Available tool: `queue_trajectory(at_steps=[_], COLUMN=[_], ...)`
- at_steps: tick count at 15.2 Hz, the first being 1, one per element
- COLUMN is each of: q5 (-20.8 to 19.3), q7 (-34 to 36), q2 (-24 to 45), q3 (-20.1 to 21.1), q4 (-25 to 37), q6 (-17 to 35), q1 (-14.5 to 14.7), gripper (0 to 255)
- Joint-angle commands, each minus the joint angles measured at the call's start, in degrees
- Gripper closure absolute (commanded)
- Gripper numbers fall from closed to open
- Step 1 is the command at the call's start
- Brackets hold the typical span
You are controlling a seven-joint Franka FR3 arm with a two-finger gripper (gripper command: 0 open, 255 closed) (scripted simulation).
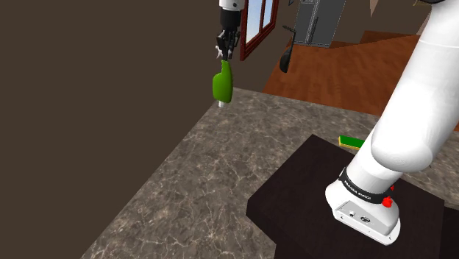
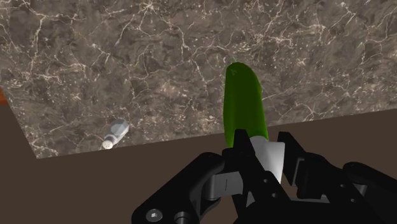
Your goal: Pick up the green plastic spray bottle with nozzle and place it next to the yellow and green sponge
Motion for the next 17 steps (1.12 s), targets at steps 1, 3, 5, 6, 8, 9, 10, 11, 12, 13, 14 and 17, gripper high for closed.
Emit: queue_trajectory(at_steps=[1, 3, 5, 6, 8, 9, 10, 11, 12, 13, 14, 17], q5=[-0.04, -0.07, -0.10, -0.11, -0.13, -0.14, -0.14, -0.19, -0.26, -0.36, -0.47, -0.95], q7=[0.05, 0.15, 0.25, 0.30, 0.40, 0.44, 0.48, -0.25, -0.98, -1.72, -2.46, -4.74], q2=[-0.05, -0.09, -0.07, -0.04, 0.06, 0.13, 0.19, -1.88, -3.89, -5.85, -7.77, -13.27], q3=[-0.04, -0.05, -0.06, -0.07, -0.08, -0.09, -0.09, -0.40, -0.72, -1.07, -1.43, -2.63], q4=[1.60, 3.09, 4.65, 5.46, 7.13, 8.00, 8.59, 5.94, 3.41, 1.01, -1.29, -7.57], q6=[-1.67, -3.19, -4.73, -5.51, -7.08, -7.87, -8.41, -7.87, -7.40, -7.00, -6.67, -6.03], q1=[-0.05, -0.07, -0.08, -0.09, -0.11, -0.12, -0.13, -0.49, -0.86, -1.23, -1.60, -2.75], gripper=[255, 255, 255, 255, 255, 255, 255, 255, 255, 255, 255, 255])
